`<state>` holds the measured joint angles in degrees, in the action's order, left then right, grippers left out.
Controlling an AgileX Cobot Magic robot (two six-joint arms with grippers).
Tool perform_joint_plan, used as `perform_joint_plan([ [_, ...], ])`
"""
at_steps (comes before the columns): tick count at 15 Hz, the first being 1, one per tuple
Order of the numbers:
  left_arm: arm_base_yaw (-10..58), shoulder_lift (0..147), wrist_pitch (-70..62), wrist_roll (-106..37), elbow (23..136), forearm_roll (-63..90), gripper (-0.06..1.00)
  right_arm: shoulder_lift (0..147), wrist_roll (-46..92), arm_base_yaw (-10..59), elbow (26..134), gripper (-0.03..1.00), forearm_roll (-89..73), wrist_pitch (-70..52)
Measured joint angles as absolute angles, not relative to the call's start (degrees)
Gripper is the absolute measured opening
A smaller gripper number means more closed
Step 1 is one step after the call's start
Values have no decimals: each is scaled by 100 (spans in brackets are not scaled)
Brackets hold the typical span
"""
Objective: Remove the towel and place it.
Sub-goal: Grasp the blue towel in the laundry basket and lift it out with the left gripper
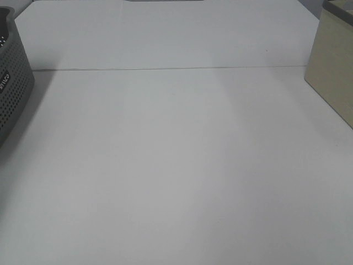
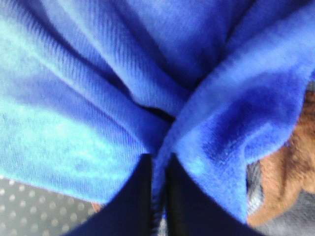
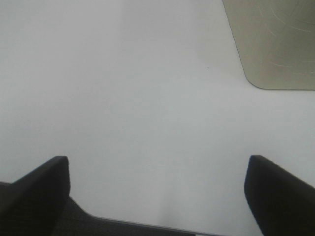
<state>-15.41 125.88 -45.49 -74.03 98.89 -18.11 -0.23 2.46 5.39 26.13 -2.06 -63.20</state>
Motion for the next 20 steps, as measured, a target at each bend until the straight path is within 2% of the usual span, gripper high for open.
perform_joint_plan([
  [6, -1513, 12416, -4882, -6772, 9958, -1822, 0, -23, 246, 539, 2613, 93, -206, -6320],
  [12, -1301, 10869, -5248, -5661, 10055, -1753, 0, -23, 246, 539, 2613, 93, -206, -6320],
  [15, -1054, 10176, -5283, -5466, 10055, -1742, 0, -23, 246, 539, 2613, 93, -206, -6320],
  [20, -241, 8841, -5225, -5443, 10055, -1874, 0, -23, 246, 539, 2613, 93, -206, -6320],
])
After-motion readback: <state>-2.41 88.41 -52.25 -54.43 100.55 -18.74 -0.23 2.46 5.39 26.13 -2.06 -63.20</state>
